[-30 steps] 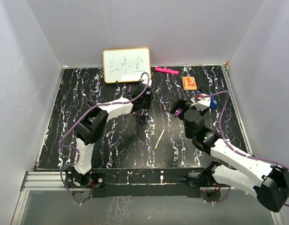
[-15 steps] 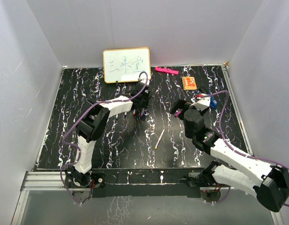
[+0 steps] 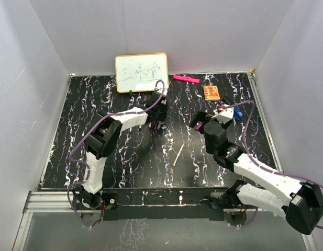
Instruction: Insert the pens into the pen caps
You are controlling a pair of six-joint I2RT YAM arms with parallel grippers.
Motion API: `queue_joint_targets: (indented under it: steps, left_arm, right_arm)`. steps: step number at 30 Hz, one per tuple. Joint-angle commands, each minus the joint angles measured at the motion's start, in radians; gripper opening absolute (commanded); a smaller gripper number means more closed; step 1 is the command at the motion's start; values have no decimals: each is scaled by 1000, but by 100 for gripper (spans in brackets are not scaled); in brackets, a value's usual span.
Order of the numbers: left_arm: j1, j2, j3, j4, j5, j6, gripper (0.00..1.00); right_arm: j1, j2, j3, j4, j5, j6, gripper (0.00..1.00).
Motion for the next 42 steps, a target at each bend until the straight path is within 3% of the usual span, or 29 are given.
queue_joint_targets:
  steps: [1,8,13,20,26,42]
  left_arm:
    - [-17,-148,-58,-31,75,-29,39]
    - [-144,-254,-124,-113,72,-1,39]
    - [-228,-300,-172,-163,118,-2,39]
    - [-283,-379,-256,-223,122,-33,40]
    - [-320,-353,-264,-230,188,-42,41]
    - [-372,-271,-217,-242,202,-19,44]
  right_arm:
    - [-20,28,44,-68,88,77,98]
    - [-81,149,115,-233,67,187,97]
    - [-174,161,111,-253,-34,219,89]
    - [-271,166,100,-277,-107,229,87]
    - [-289,185,89,-279,-123,251,88]
    - [-297,191,69,-268,-137,269,87]
